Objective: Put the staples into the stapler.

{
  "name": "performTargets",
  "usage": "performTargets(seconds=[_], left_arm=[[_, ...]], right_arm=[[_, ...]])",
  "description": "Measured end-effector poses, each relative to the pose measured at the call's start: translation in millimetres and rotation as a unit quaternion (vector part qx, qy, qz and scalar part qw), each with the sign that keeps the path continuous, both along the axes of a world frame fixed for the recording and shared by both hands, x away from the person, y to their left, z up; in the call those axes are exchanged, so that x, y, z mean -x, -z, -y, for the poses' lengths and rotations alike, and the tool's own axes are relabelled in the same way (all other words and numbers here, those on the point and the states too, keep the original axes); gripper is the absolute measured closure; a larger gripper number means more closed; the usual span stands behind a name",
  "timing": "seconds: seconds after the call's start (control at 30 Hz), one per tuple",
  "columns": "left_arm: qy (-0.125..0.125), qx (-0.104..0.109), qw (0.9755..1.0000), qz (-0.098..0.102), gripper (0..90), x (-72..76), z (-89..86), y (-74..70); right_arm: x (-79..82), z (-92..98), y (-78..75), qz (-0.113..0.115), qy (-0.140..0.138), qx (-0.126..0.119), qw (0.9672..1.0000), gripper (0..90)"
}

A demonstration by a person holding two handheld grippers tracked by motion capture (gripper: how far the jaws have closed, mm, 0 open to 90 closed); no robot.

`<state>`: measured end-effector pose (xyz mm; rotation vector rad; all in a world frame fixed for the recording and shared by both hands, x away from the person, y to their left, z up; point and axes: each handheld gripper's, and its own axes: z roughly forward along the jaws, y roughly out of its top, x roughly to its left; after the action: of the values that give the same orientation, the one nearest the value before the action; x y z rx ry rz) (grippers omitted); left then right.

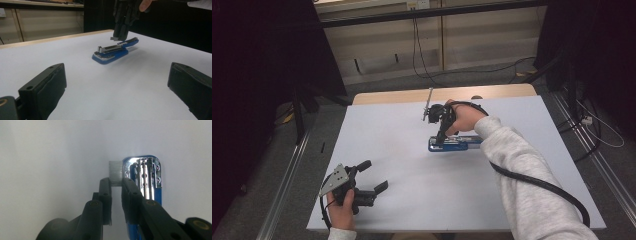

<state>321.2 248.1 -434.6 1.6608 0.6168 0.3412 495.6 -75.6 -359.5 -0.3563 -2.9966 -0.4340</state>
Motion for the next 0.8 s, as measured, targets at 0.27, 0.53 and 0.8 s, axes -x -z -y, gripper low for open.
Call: performTargets(seconds=[0.27,0.53,0.8], left_arm=[[0.000,0.000,1.0000,0.003,2.1,0.0,-0.1,-0.7],[0.003,-0.003,1.0000,0.003,2.1,0.4,0.1,-0.6],[0.003,-0.002,1.0000,0.002,2.1,0.3,1.1,-0.1]], right_arm=[[-2.6,0.9,1.0,0.004,0.002,0.002,1.0000,78.5],[-9.3,0.3,-1.1,0.009,0.007,0.000,0.9999,78.5],[-17.4,3.6,1.6,0.013,0.014,0.001,0.9998,78.5]])
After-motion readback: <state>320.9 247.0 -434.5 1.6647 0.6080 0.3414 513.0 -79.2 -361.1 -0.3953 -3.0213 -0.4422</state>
